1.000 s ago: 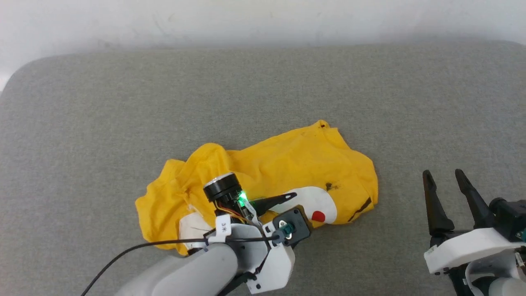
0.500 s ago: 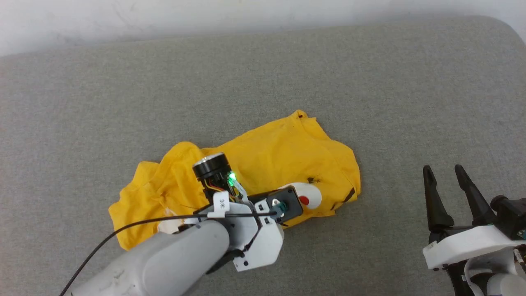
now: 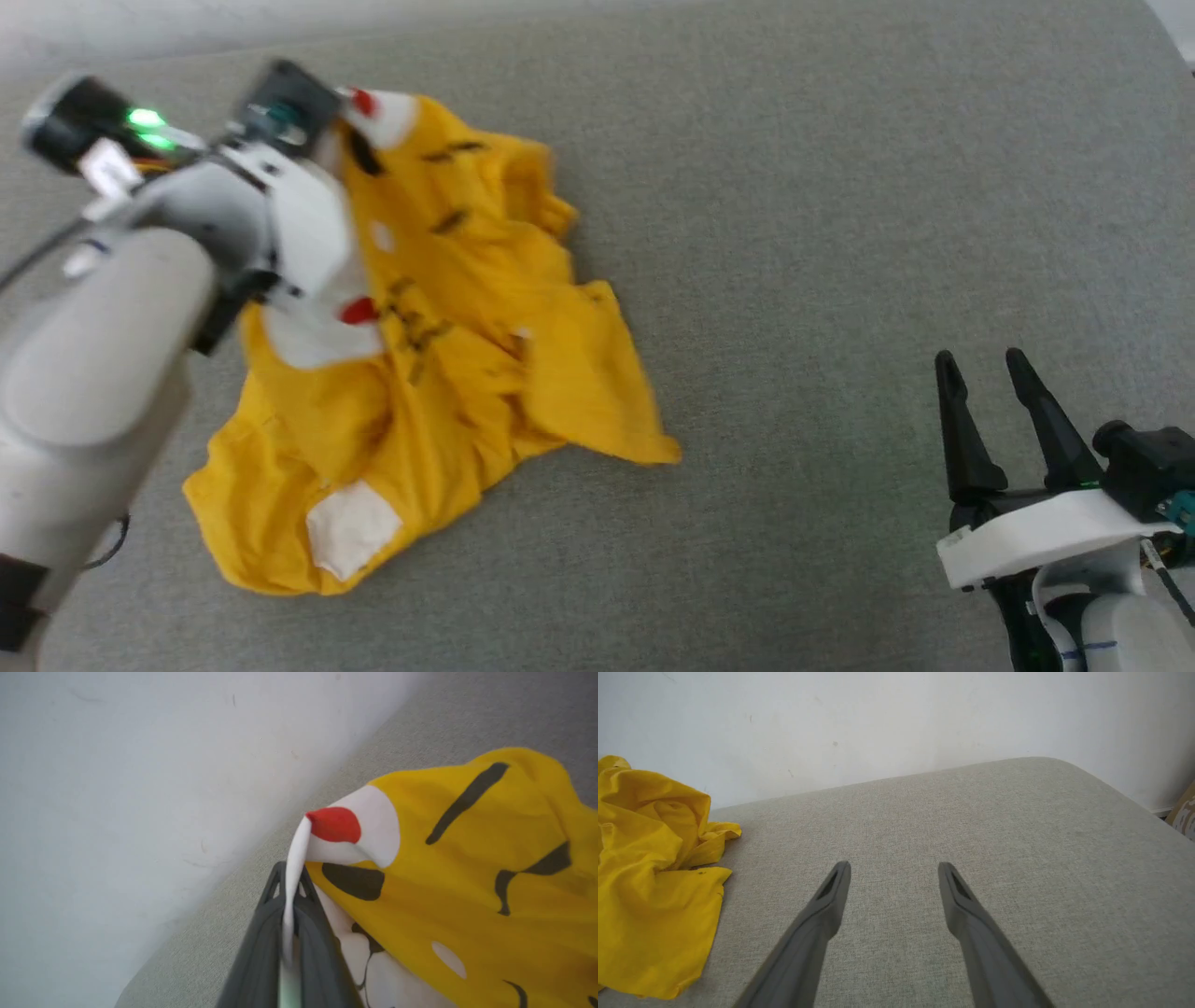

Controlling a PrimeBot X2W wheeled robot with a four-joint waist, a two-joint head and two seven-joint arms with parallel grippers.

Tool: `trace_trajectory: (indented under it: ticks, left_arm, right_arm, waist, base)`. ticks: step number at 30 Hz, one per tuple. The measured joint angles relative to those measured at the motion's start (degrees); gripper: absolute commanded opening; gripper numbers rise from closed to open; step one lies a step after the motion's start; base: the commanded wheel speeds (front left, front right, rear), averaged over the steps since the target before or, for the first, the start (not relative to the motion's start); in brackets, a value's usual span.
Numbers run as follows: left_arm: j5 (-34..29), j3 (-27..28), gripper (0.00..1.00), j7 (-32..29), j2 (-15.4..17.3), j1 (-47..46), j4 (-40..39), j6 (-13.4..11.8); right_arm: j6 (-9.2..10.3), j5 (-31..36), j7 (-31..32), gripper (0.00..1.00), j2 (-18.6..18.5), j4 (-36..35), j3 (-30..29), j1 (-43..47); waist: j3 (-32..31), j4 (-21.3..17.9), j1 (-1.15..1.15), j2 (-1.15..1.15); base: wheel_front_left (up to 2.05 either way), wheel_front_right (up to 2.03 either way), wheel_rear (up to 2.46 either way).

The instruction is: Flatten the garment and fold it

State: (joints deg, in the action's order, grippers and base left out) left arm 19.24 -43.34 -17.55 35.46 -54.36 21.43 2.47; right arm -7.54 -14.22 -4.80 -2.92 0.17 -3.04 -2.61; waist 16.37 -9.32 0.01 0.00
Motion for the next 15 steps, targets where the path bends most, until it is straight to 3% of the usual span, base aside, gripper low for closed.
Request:
trace_trajectory:
  ticks: [7,8,9,12,15]
  left_arm:
    - [4.88,5.3,0.0,-0.15,0.55,-0.48,11.67,-4.77]
    - [5.97,6.0,0.43,-0.08,0.14,-0.15,12.78,-5.16]
    - [7.09,6.64,1.0,0.02,-0.45,0.39,13.71,-5.48]
    - [10.02,8.25,1.0,2.49,-2.97,2.79,15.03,-6.2]
    - [12.3,10.72,1.0,8.84,-4.98,5.92,14.5,-8.01]
  right_arm:
    - [0.0,-0.58,-0.52,1.0,-0.03,1.37,2.04,-1.66]
    - [0.0,-0.55,-0.49,1.0,-0.07,1.48,2.52,-1.85]
    - [0.0,-0.55,-0.48,1.0,-0.08,1.57,3.1,-2.0]
    - [0.0,0.73,-0.42,1.0,-0.14,1.4,5.3,-2.27]
    - [0.0,4.2,0.77,1.0,-0.19,0.38,10.43,-3.31]
  waist:
    - [2.85,-2.24,0.0,0.0]
    - [3.16,-2.48,0.0,0.0]
    - [3.43,-2.67,0.0,0.0]
    - [3.79,-2.57,0.0,0.0]
    - [3.49,-1.91,0.0,0.0]
  base:
    - [0.0,0.0,0.0]
    - [0.0,0.0,0.0]
    - [0.0,0.0,0.0]
    - [0.0,0.0,0.0]
    - [0.0,0.0,0.0]
